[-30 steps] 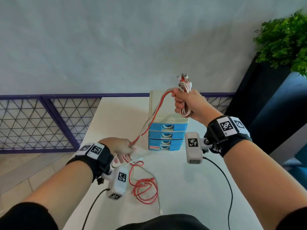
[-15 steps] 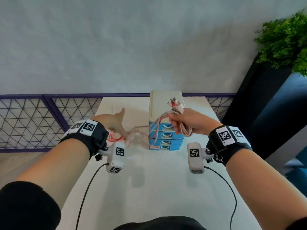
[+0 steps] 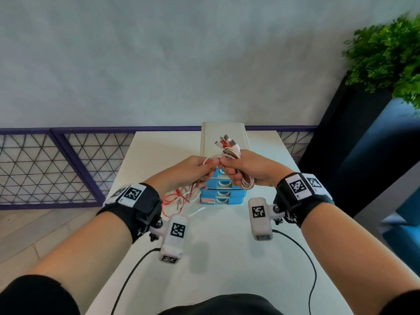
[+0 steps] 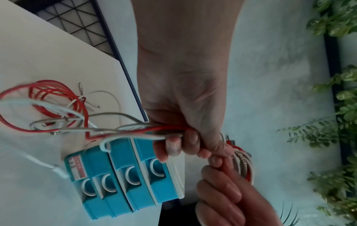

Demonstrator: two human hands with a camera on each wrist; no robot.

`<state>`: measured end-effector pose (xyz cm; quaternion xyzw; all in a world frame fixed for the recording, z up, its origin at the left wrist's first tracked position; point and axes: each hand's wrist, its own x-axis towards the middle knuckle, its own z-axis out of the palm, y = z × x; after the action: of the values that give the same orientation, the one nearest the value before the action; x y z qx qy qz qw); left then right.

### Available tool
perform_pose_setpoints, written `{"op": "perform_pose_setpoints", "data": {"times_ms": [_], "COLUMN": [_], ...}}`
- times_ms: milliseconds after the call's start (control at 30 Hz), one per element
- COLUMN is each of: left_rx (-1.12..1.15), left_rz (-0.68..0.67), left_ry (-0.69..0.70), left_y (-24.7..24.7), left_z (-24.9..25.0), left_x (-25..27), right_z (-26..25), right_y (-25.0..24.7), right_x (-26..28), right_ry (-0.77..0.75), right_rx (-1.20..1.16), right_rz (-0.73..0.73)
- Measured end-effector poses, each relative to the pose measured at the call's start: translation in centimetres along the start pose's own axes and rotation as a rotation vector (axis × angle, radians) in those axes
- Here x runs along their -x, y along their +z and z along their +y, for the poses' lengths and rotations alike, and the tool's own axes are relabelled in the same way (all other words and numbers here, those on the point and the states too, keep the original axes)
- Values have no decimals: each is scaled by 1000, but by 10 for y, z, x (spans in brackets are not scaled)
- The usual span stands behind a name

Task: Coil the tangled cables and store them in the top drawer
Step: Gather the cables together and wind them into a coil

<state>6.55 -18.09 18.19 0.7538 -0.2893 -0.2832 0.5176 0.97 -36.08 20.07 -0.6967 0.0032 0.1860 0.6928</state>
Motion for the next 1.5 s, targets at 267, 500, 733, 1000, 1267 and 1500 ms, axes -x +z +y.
{"op": "perform_pose_setpoints", "data": {"times_ms": [267,500,733,1000,1267,1500], "left_rx": [469,502,491,46,-383,-442], "left_rz": [-269,-228,-103,200,327,378], "left_ry": [-172,-178,-144,-7,75,78], "left_y": [-16,-18,-15,13,33,36], "left_z": [-3,-12,-8,10,25,35], "left_x": [7,7,6,-4,-5,-2], "right_z": [3,6,8,10,10,4], "right_y": [-1,0,-5,13,25,26], "right_x": [-9,-19,-23,-35,-40,-41], "right_ry": [-59,-81,-73,-80,-27,-34], "right_rx": [-46,-27,-59,-65,-150,-139], "right_rz": [84,156,137,257,217,332]}}
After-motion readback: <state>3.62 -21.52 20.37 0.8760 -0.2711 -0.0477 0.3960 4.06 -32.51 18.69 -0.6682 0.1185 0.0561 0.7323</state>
